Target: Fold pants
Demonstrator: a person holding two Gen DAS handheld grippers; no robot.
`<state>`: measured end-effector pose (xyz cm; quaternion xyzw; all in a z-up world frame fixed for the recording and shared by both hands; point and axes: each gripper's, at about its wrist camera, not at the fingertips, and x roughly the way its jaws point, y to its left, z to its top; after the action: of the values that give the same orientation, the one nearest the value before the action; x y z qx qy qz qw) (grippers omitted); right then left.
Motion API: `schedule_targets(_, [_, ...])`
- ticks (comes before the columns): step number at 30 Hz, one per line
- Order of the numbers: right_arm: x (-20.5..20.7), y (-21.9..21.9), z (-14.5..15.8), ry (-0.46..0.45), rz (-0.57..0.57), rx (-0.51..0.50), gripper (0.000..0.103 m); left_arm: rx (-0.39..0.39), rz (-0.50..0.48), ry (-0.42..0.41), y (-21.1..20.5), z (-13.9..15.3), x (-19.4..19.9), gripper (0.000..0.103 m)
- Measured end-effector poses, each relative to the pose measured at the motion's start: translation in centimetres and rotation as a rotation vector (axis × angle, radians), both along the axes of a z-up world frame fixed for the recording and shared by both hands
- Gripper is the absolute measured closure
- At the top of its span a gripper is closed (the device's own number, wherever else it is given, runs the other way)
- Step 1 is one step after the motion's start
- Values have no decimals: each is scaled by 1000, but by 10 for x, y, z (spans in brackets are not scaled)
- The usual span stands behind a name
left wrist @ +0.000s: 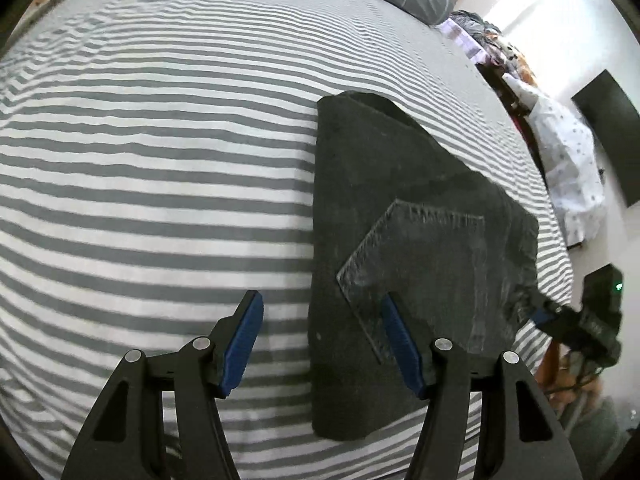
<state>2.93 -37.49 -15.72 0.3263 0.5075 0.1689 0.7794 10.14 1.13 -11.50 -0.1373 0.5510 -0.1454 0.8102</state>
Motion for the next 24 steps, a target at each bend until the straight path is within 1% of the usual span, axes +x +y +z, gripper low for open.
schedule_targets(2, [4,-1,-6,-3,10,16,47,-18,2,6,1,-2,6,41])
schedule_targets(9, [18,-4,-11,-59,56,125,47,-101,-17,8,1,-9,19,41])
schedule_targets(11, [25,-5,-13,-68,60,164,47,-113,-24,7,2,-11,26,40])
schedule_targets(14, [39,-4,-16,-78,48,208,47,-118,-34,-6,0,-11,32,36])
schedule_targets(17, [57,6,-15,-101,68,189,49,-103,-53,-26,-8,-10,39,34])
schedule_targets(20, [69,21,-10,-111,106,142,47,-106,-57,-26,-13,-10,40,34])
schedule_targets(22, [68,24,-9,-111,121,142,47,-119,-72,-25,-13,-9,37,34])
schedule_targets(23, [67,25,-9,-109,129,150,49,-131,-85,-19,-14,-9,34,35])
schedule_targets(24, [65,27,-10,-100,146,155,50,-124,-90,-21,-15,-9,31,37])
